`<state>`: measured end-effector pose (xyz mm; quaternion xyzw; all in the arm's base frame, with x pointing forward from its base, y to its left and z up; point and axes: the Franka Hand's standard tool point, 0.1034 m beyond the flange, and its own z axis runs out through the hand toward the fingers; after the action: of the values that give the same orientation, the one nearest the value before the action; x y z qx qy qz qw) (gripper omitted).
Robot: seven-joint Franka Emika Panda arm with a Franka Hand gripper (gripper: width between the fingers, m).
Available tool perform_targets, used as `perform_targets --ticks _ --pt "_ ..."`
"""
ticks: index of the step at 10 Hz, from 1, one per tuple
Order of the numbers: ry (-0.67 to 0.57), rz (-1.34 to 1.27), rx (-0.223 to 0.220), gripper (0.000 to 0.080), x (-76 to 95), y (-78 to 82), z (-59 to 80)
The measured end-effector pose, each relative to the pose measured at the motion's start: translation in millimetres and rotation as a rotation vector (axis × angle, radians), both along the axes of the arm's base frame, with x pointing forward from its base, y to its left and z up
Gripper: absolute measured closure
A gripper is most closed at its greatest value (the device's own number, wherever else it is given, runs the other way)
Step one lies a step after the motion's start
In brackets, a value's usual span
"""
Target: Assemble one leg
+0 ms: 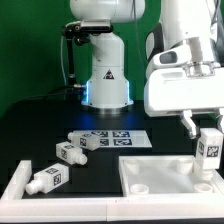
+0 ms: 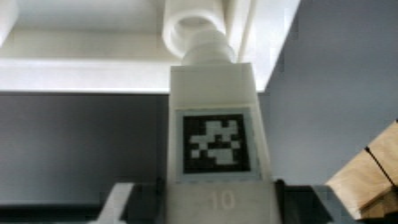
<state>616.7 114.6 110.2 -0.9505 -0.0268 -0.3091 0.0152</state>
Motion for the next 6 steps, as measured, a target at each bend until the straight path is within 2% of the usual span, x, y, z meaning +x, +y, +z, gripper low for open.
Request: perform_targets --ticks 6 --pt "-0.008 0.005 -0.016 0.0514 5.9 -5.7 -12.1"
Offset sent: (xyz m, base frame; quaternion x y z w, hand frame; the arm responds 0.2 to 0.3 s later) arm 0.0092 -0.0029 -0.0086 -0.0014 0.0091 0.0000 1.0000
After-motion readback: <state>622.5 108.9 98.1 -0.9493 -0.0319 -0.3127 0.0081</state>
